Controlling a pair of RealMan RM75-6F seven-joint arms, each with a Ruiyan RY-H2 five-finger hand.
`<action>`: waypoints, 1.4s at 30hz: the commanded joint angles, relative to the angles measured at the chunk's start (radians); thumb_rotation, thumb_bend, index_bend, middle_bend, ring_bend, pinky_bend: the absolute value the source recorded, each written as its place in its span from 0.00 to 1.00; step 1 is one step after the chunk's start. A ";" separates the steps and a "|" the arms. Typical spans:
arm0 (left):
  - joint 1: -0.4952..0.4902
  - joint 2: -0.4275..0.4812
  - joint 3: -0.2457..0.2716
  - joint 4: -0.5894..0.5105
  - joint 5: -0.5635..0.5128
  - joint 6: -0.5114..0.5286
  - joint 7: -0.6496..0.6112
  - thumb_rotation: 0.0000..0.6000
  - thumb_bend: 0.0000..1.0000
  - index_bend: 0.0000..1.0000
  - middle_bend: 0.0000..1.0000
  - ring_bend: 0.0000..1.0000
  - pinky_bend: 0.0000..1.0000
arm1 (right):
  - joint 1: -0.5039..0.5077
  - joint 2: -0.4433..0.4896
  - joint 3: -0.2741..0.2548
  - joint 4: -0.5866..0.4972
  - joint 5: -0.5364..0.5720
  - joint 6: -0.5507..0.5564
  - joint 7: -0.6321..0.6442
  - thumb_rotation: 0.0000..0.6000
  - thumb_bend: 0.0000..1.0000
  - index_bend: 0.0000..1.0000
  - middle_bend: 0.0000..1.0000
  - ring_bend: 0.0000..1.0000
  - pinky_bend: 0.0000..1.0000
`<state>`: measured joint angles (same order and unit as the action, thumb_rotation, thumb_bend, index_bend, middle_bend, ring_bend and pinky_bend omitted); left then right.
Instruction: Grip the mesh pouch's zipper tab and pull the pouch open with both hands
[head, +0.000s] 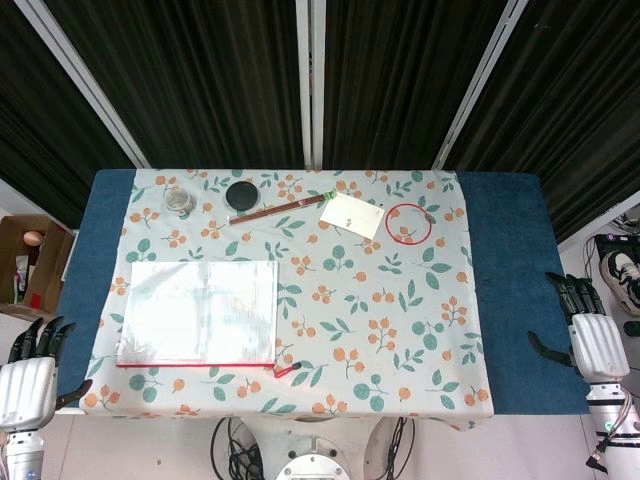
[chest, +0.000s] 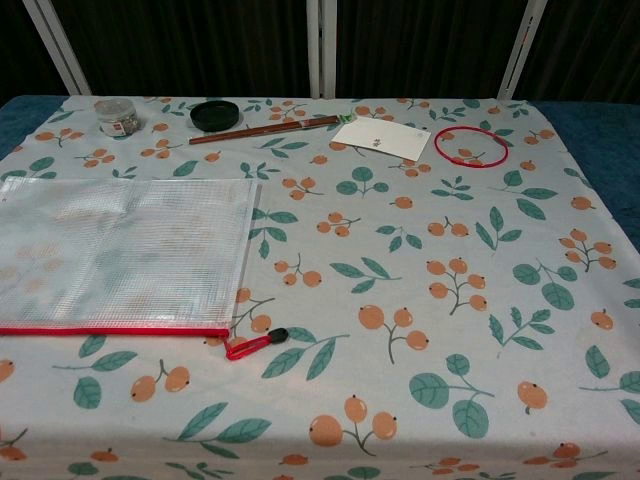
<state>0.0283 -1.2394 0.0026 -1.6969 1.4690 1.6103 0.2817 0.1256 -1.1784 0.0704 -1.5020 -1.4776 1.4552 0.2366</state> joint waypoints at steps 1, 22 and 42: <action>-0.006 0.003 -0.003 -0.007 -0.001 -0.014 -0.005 1.00 0.00 0.20 0.14 0.07 0.15 | 0.000 -0.005 0.002 -0.005 0.008 -0.009 -0.001 1.00 0.18 0.05 0.09 0.00 0.01; -0.282 0.006 -0.052 -0.124 0.192 -0.316 -0.004 1.00 0.08 0.28 0.16 0.10 0.16 | 0.033 0.038 -0.004 -0.030 -0.102 -0.004 0.034 1.00 0.18 0.05 0.09 0.00 0.01; -0.455 -0.318 -0.020 -0.163 -0.071 -0.623 0.289 1.00 0.14 0.41 0.16 0.10 0.16 | 0.118 0.009 0.011 0.005 -0.081 -0.109 0.044 1.00 0.18 0.05 0.09 0.00 0.01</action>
<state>-0.4244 -1.5160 -0.0197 -1.8666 1.4336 0.9836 0.5461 0.2425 -1.1679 0.0821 -1.4976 -1.5590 1.3473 0.2800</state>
